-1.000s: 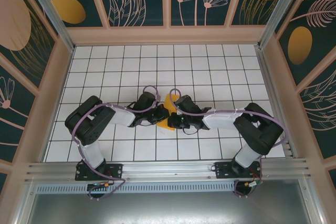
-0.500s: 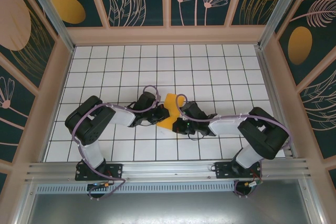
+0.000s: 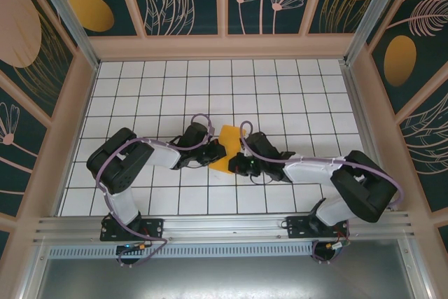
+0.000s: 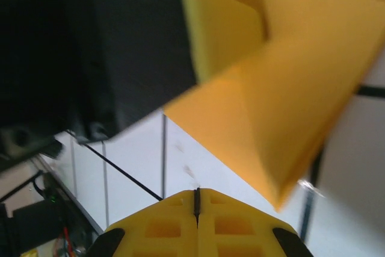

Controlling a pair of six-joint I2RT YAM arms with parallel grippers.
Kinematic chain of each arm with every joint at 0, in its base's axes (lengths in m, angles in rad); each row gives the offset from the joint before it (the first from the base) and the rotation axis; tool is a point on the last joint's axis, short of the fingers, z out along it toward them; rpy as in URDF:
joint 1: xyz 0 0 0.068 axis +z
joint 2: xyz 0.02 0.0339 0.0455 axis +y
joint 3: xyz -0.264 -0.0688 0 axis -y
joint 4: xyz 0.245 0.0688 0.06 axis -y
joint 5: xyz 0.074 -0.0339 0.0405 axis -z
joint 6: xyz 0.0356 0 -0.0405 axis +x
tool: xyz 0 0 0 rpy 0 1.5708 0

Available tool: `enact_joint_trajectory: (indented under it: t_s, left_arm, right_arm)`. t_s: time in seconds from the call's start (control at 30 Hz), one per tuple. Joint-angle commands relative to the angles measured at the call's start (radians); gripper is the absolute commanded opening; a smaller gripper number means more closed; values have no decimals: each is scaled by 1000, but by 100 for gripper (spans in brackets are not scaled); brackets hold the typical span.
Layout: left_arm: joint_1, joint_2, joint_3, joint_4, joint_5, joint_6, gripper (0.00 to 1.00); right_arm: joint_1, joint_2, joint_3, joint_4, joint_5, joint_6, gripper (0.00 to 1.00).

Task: Fold a paper plane with a square sheet of paper (pick it up from the middle)
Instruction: Fold the triangle a second time at the center of the table.

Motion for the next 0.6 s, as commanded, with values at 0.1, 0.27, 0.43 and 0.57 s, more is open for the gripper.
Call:
enact_joint_trajectory:
  t_s: [0.1, 0.27, 0.43, 0.57]
  left_arm:
    - [0, 22, 7, -90, -56, 29, 0]
    - [0, 21, -3, -81, -54, 25, 0]
    - [1, 17, -9, -80, -58, 23, 0]
    - [1, 13, -5, -88, -51, 27, 0]
  right_arm:
    - [-10, 107, 57, 72, -6, 40, 0]
    - [-14, 135, 57, 90, -26, 51, 0]
    - [-26, 85, 32, 84, -9, 63, 0]
    - [-31, 56, 16, 104, -11, 83, 0]
